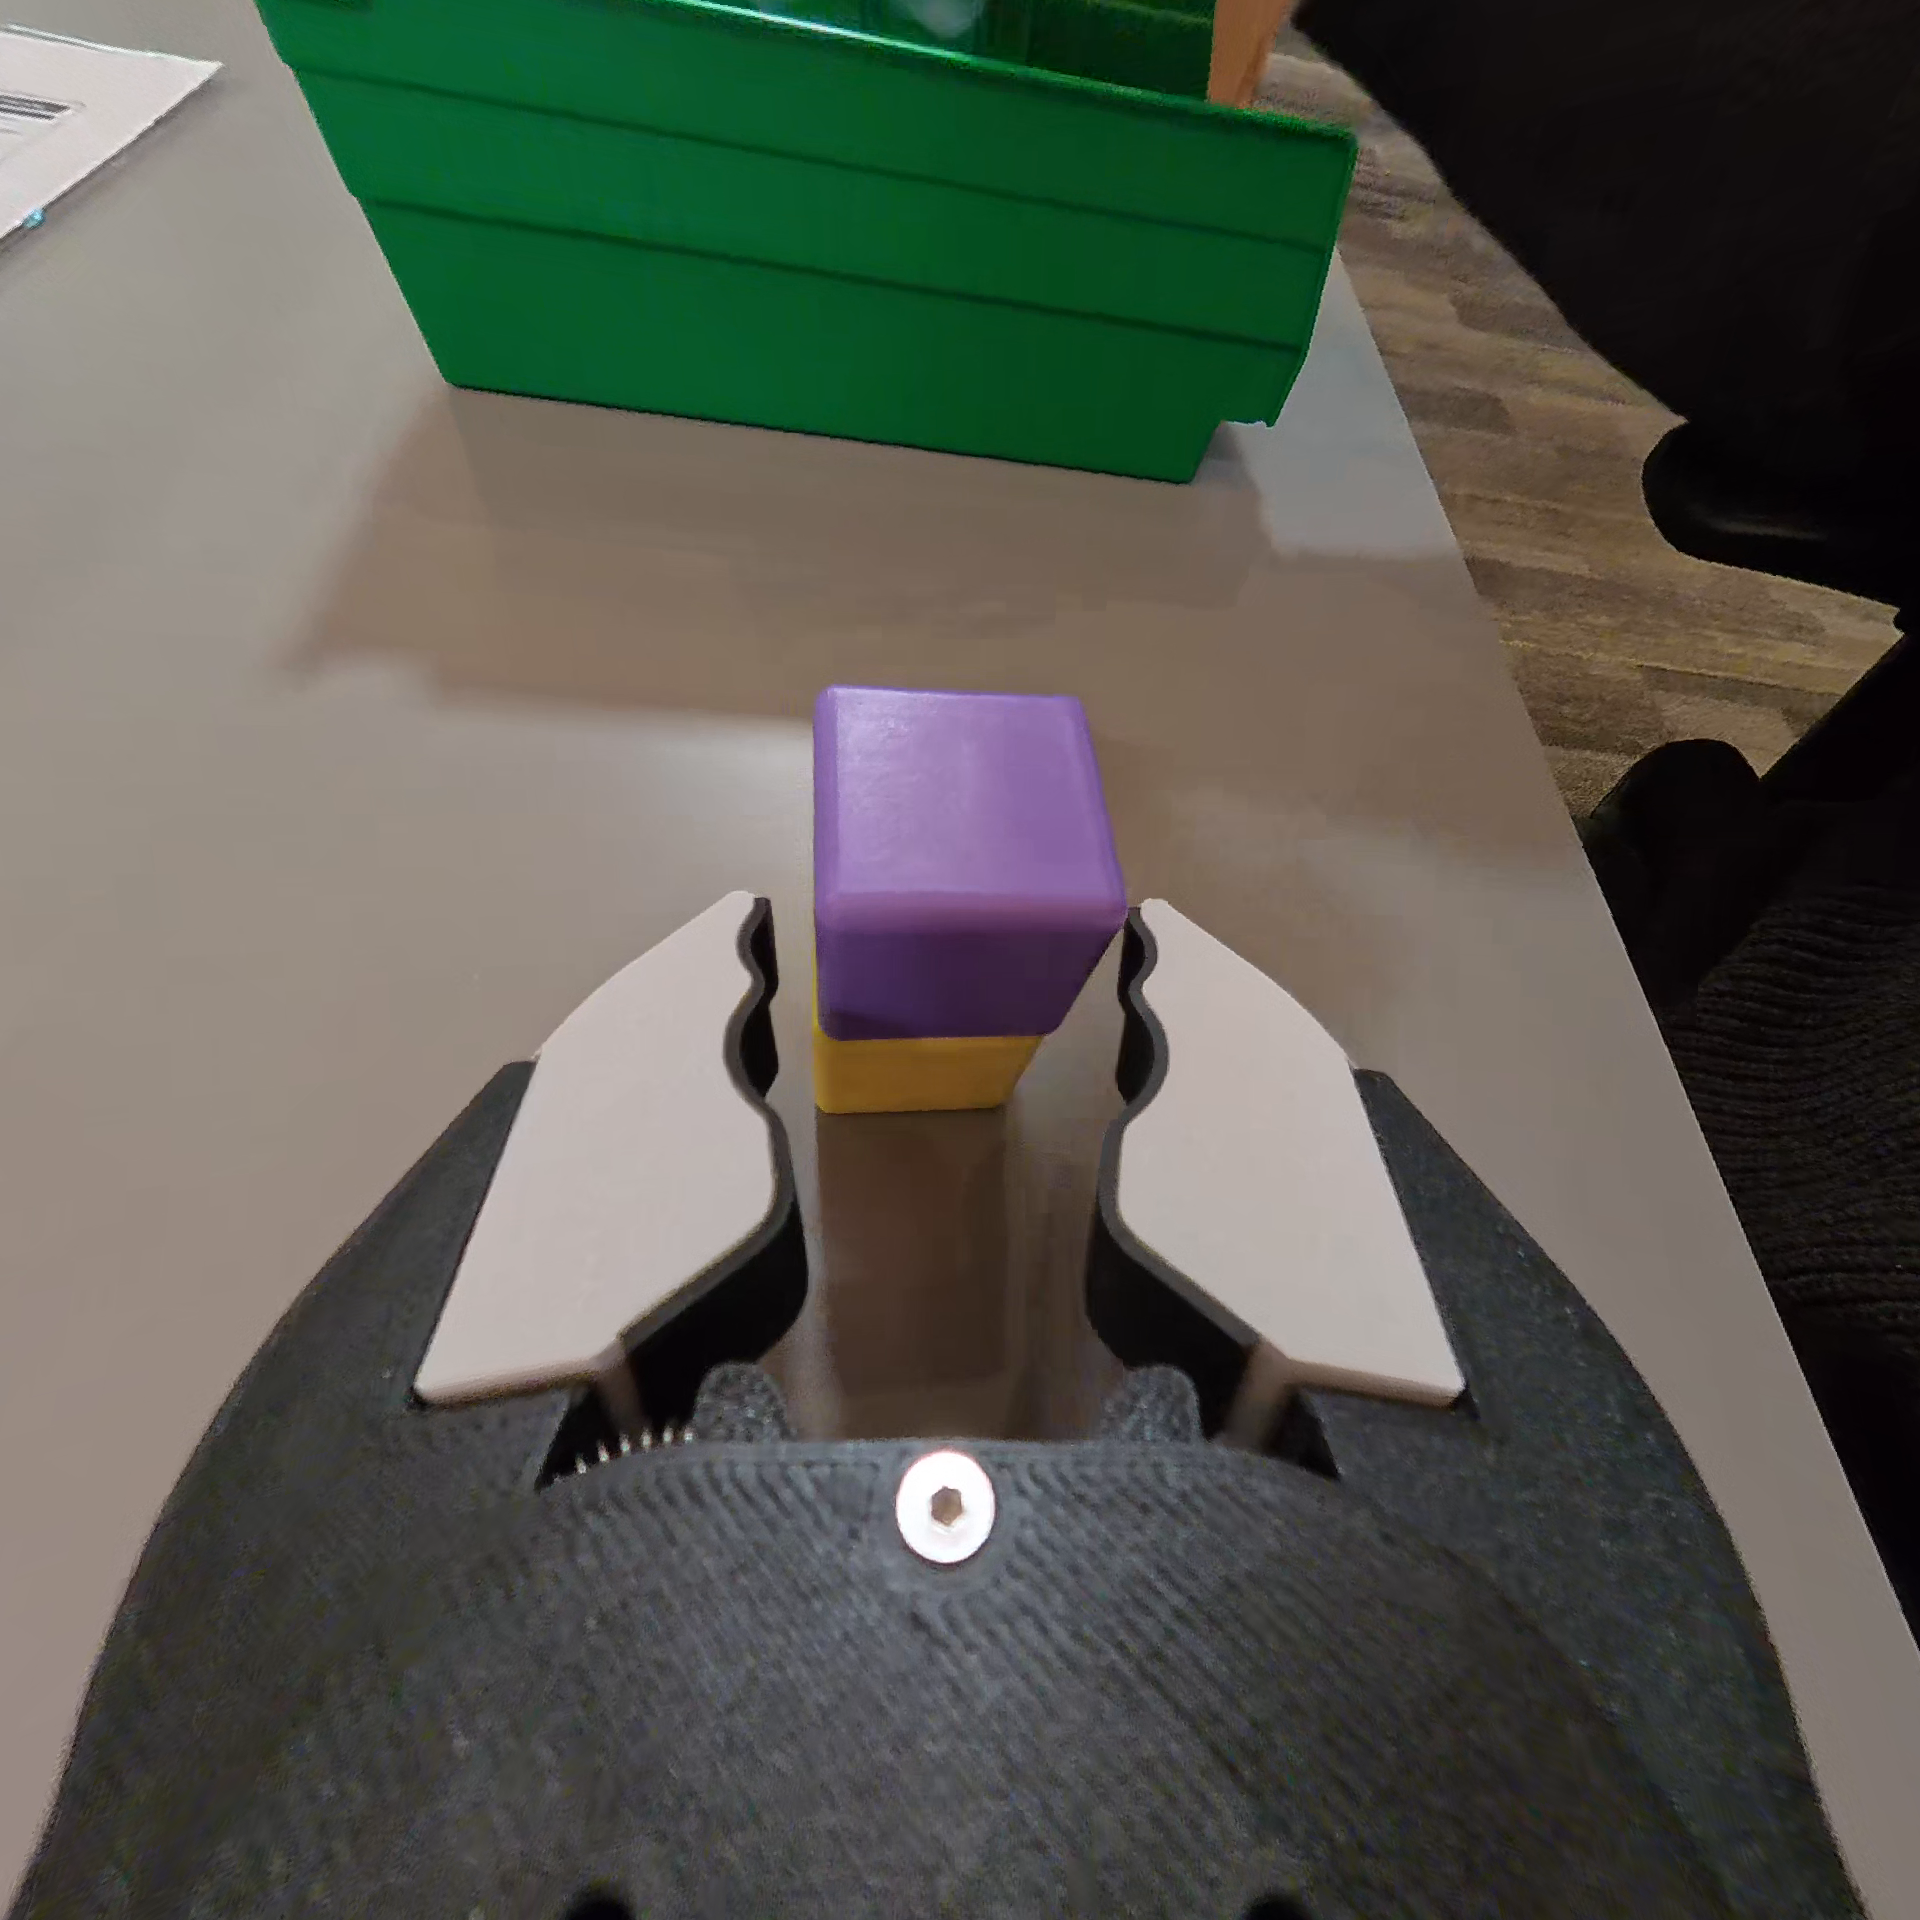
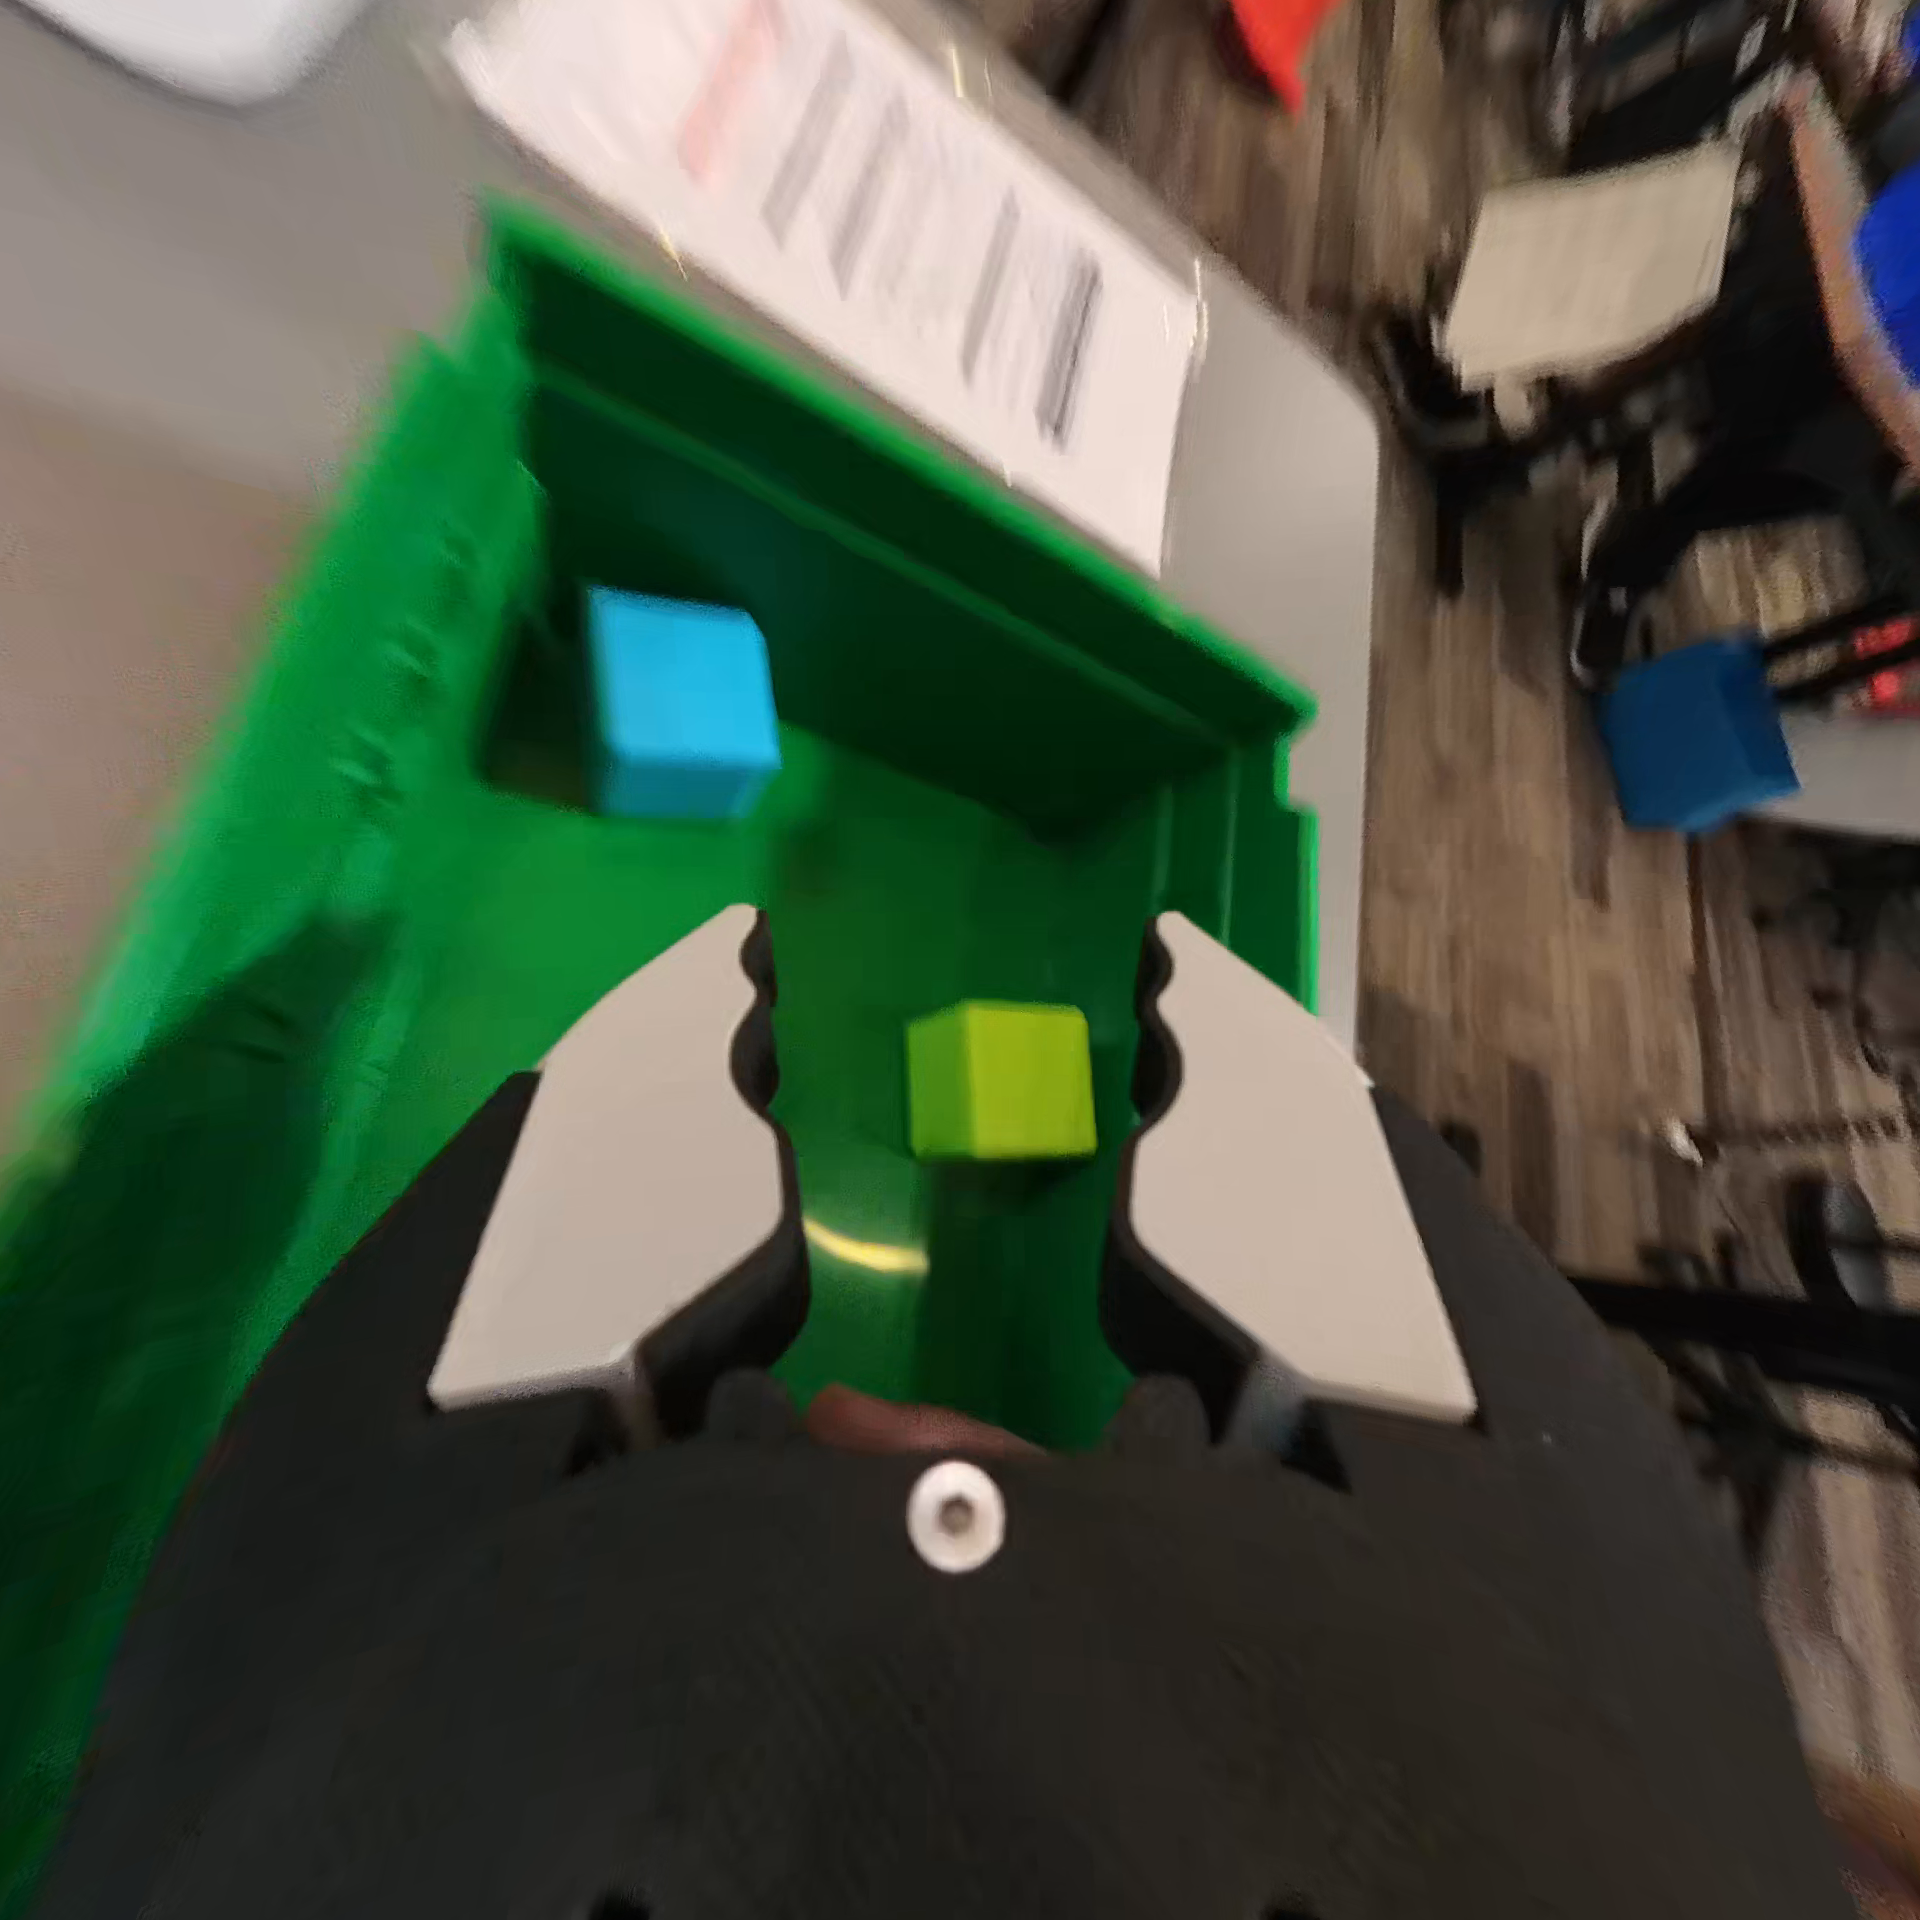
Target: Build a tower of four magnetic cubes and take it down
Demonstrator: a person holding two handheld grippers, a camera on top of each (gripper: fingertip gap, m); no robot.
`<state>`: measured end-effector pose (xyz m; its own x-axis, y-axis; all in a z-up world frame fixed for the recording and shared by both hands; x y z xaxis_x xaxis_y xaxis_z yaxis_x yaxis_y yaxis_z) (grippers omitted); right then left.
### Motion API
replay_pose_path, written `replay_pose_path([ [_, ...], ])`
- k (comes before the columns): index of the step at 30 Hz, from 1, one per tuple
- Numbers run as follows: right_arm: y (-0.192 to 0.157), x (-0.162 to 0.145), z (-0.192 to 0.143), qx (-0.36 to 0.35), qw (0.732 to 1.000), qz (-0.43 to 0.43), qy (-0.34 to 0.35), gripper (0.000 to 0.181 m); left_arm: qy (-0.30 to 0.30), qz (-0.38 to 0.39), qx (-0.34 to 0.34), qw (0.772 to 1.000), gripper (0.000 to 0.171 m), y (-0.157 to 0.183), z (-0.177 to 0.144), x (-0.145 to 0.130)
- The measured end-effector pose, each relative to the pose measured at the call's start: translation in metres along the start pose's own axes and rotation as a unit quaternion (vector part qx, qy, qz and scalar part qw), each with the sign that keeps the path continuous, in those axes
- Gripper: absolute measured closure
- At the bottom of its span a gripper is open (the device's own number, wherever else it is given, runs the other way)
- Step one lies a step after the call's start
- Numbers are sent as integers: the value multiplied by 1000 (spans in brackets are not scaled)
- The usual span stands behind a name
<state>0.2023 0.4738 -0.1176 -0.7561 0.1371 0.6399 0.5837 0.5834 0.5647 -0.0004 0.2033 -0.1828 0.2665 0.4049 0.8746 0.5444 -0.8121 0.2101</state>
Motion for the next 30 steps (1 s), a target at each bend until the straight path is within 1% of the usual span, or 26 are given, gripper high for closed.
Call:
replay_pose_path([
  [2, -10, 32, -22, 11, 998, 15, 63, 112, -14, -4, 0, 1000, 102, 1, 0, -4],
  [4, -26, 63, -46, 29, 992, 11, 124, 107, -37, 20, 25, 999, 101, -1, -3, -9],
  [6, -52, 95, -76, 72, 975, 8, 208, 99, -56, 48, 47, 996, 99, -2, -5, -10],
  [7, -71, 110, -94, 112, 959, 12, 261, 95, -63, 51, 52, 995, 97, -2, -4, -11],
  [9, -115, 132, -133, 208, 910, 21, 357, 96, -70, 42, 51, 995, 95, -1, 0, -14],
  [10, -136, 136, -148, 251, 888, 23, 385, 98, -73, 34, 54, 995, 95, -3, 2, -17],
  [11, -155, 137, -157, 285, 872, 19, 397, 99, -81, 25, 60, 995, 95, -6, 3, -19],
  [13, -191, 132, -160, 337, 859, 4, 386, 97, -79, 8, 73, 994, 95, -11, 1, -19],
  [15, -220, 121, -154, 378, 853, -10, 359, 95, -77, -13, 72, 994, 95, -13, 1, -20],
  [18, -247, 108, -146, 421, 847, -7, 325, 97, -100, -34, 57, 993, 95, -11, 5, -27],
  [20, -256, 103, -140, 429, 850, -6, 307, 99, -120, -27, 63, 990, 96, -11, 8, -31],
  [25, -270, 92, -131, 420, 865, -37, 273, 102, -165, 2, 63, 984, 98, -6, 15, -39],
  [27, -274, 90, -133, 420, 867, -51, 265, 102, -165, 5, 60, 984, 101, -5, 16, -39],
  [30, -278, 87, -134, 421, 867, -58, 261, 103, -150, -10, 50, 987, 105, -6, 14, -36],
])
Point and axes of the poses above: each gripper's, where its closed fingertips meet, z out along the fingers, x out of its top, y = z × x across the jaws, the point moved 2 cm from there along -z, back along the fingers, and after that the axes turned 9 degrees about -x, right-handed, at the moved point
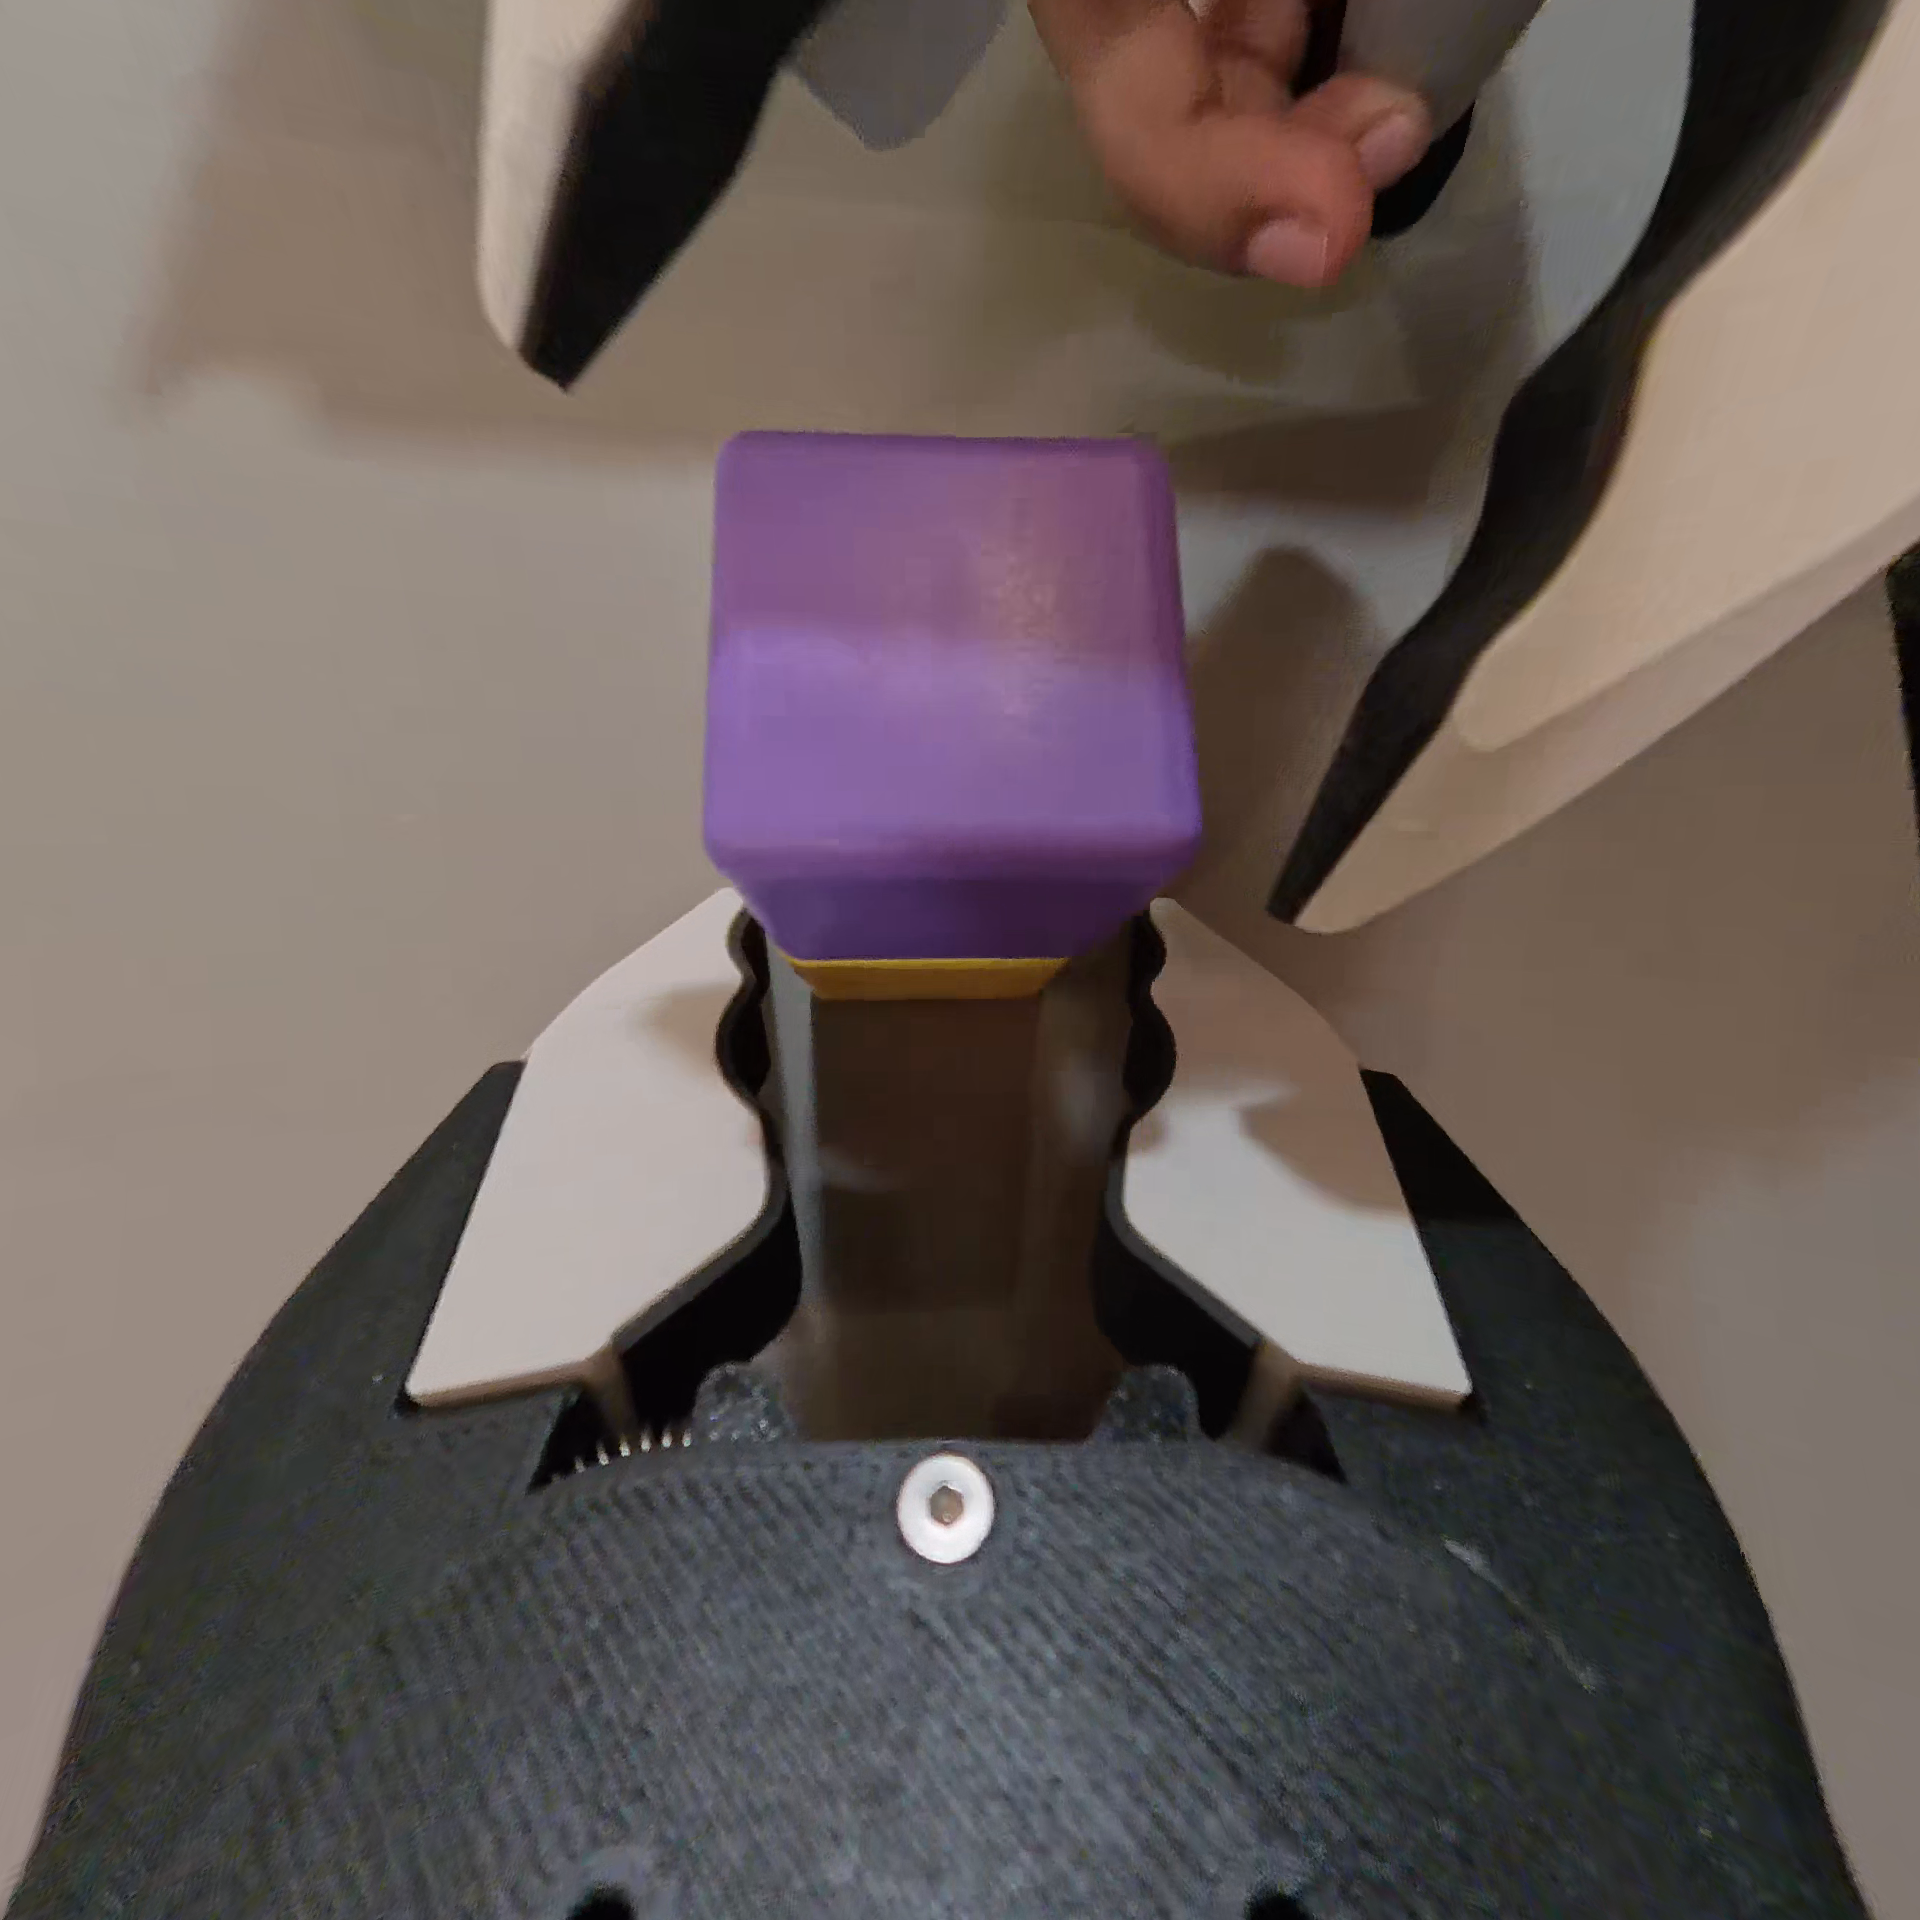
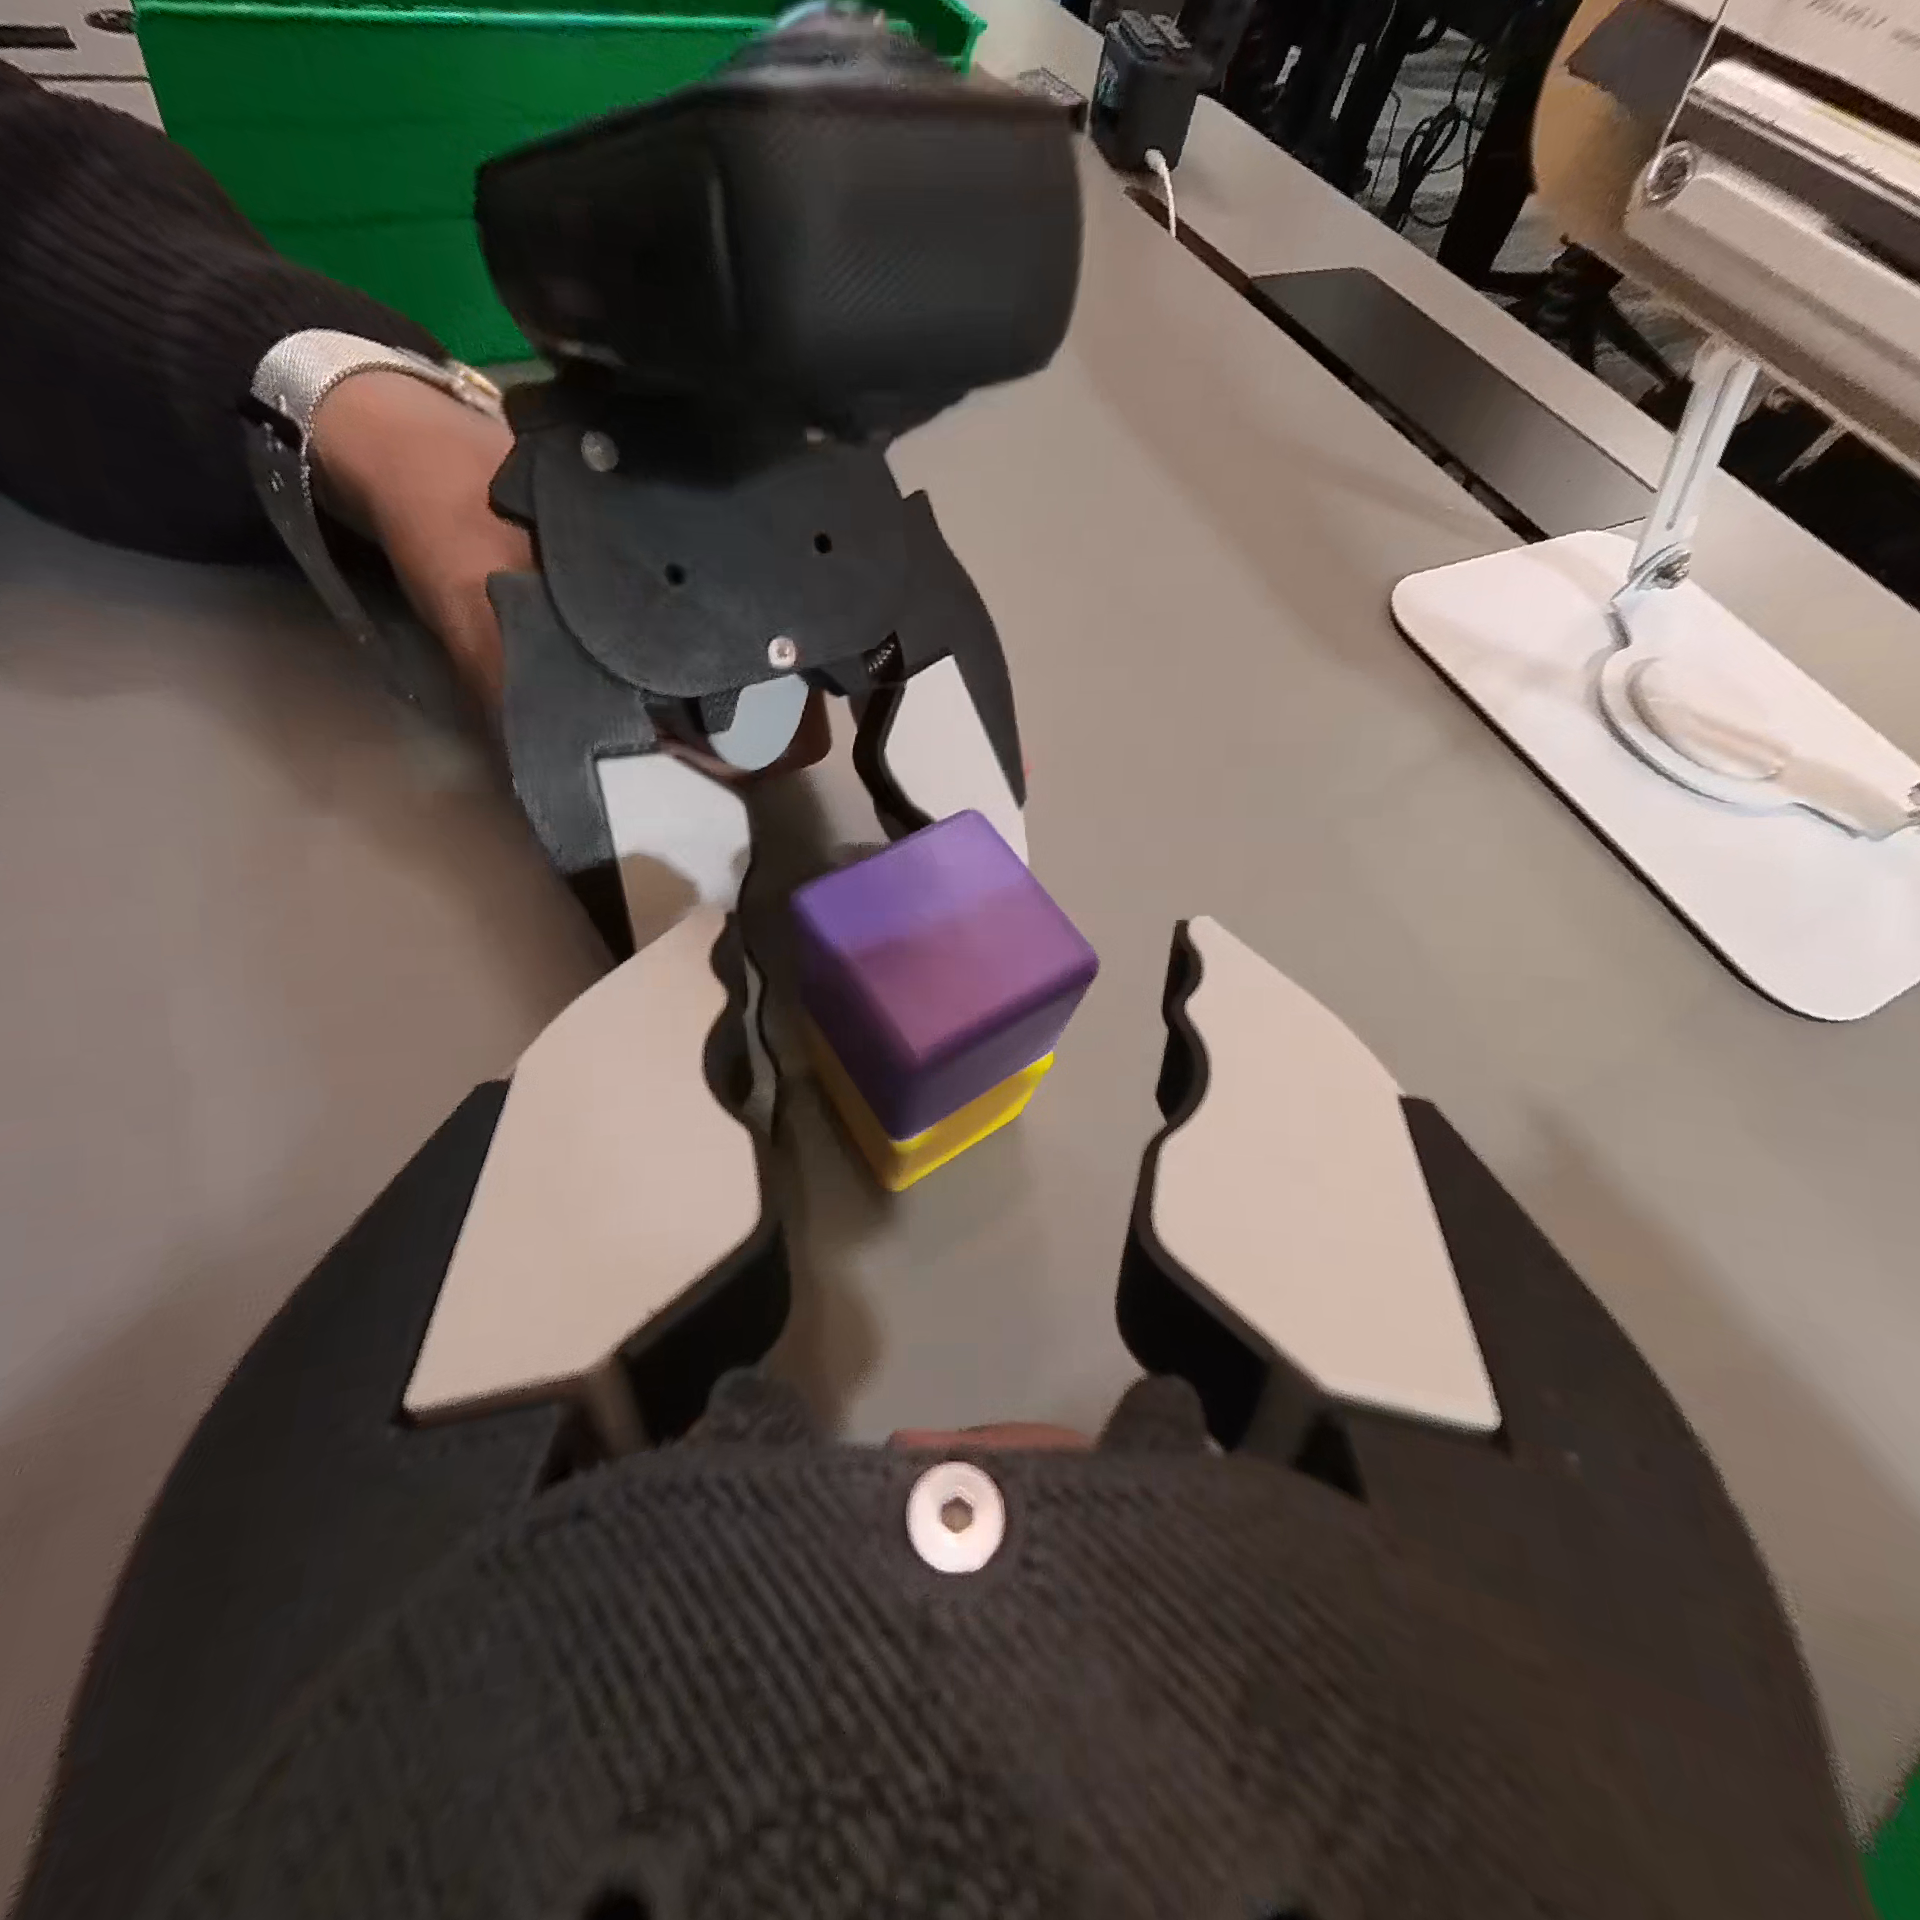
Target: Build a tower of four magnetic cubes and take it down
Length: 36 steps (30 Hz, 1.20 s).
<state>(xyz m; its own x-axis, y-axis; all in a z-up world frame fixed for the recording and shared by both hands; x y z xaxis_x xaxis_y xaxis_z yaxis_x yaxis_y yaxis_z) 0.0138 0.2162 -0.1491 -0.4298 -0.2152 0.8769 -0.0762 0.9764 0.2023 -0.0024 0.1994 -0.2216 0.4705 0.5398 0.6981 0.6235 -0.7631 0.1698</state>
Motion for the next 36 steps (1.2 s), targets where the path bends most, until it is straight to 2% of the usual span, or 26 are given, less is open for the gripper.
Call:
replay_pose_path([
  [5, -1, -2, 1, 15, 999, 22, 22, 105, 59, -55, -59, 995, 105, -1, -6, 11],
  [7, 0, 0, 1, 20, 999, 38, 34, 106, 79, -84, -92, 989, 110, -1, -8, 14],
  [12, 3, -6, 4, 5, 999, 35, 32, 110, 102, -118, -100, 983, 114, -7, -12, 15],
  [21, -4, -9, 5, 30, 997, 46, 46, 115, 69, -48, -84, 993, 119, 7, -6, 14],
  [25, -10, -17, 7, 44, 998, 24, 35, 123, 55, -22, -71, 996, 121, 10, -4, 13],
  [36, -10, -18, 6, 71, 996, 29, 36, 128, 25, -35, -75, 996, 118, 9, 1, 6],
])
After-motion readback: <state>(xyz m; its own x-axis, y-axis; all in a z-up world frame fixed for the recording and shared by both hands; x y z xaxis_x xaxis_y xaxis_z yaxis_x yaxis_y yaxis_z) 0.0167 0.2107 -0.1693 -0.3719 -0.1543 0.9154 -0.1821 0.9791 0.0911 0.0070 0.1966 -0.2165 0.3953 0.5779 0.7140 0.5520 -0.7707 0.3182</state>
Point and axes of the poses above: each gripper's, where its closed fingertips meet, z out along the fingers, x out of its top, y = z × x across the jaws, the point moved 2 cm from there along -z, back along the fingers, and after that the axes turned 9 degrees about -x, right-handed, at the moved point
